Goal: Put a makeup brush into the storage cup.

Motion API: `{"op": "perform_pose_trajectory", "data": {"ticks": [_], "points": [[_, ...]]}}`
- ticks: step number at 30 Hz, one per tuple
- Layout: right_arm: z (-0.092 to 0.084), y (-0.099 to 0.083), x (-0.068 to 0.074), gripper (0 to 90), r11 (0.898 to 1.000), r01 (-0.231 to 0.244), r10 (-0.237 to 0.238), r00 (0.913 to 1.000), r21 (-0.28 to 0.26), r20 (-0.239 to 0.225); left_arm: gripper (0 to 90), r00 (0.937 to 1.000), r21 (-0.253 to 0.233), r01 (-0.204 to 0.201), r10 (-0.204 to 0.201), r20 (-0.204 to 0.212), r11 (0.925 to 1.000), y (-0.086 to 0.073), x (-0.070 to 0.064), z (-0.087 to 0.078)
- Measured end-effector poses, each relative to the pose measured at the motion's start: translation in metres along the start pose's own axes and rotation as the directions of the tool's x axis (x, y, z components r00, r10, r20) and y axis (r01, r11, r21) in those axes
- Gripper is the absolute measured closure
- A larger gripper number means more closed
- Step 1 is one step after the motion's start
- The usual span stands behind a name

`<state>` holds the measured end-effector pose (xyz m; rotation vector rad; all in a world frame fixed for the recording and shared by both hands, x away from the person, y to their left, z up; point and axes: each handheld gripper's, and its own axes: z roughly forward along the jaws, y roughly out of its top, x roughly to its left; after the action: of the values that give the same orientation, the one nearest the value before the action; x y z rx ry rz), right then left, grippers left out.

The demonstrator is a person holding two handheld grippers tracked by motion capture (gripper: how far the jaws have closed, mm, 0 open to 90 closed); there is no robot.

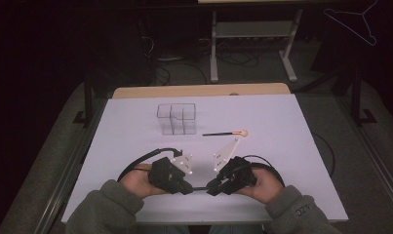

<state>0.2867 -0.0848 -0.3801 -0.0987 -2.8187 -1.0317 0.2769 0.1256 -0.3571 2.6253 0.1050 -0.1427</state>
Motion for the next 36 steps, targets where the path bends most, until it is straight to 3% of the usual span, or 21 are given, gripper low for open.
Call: {"op": "perform_pose_trajectory", "data": {"ticks": [6,18,21,22,27,30,33,35,36], "points": [[0.006,0.005,0.003,71.0,0.999,0.022,-0.022,0.9997,0.031,0.009,84.2,0.9994,0.063,-0.033,0.033,-0.012,0.9975,0.007,-0.002,0.003],[0.01,0.006,0.005,83.0,0.998,0.046,-0.047,0.9989,0.044,0.004,84.1,0.999,0.056,-0.045,0.046,-0.002,0.9974,0.009,-0.004,0.004],[0.01,0.005,0.005,83.2,0.999,0.036,-0.037,0.9993,0.039,0.007,81.7,0.9999,0.025,-0.008,0.008,-0.009,0.9997,0.005,-0.002,0.004],[0.01,0.003,0.005,83.3,0.999,0.017,-0.018,0.9996,0.042,0.023,70.9,0.9998,0.011,0.013,-0.013,-0.013,0.9999,0.003,-0.001,0.003],[0.006,-0.005,0.002,83.3,1.0,-0.015,0.014,0.9991,0.026,0.039,62.7,0.9956,-0.032,0.088,-0.089,-0.029,0.9956,-0.015,0.006,-0.007],[-0.001,-0.012,0.0,83.3,0.999,-0.053,0.053,0.9972,0.005,0.054,56.0,0.9886,-0.063,0.141,-0.144,-0.043,0.988,-0.027,0.01,-0.013],[-0.006,-0.014,-0.002,83.3,0.998,-0.066,0.066,0.995,-0.013,0.074,56.0,0.9829,-0.084,0.176,-0.18,-0.041,0.9808,-0.036,0.012,-0.016],[-0.012,-0.015,-0.004,83.3,0.995,-0.087,0.09,0.991,-0.041,0.099,55.7,0.9797,-0.097,0.192,-0.196,-0.041,0.9767,-0.039,0.014,-0.017],[-0.016,-0.015,-0.006,83.2,0.991,-0.113,0.122,0.9846,-0.073,0.125,56.7,0.9782,-0.11,0.198,-0.204,-0.04,0.974,-0.04,0.014,-0.017]]}}
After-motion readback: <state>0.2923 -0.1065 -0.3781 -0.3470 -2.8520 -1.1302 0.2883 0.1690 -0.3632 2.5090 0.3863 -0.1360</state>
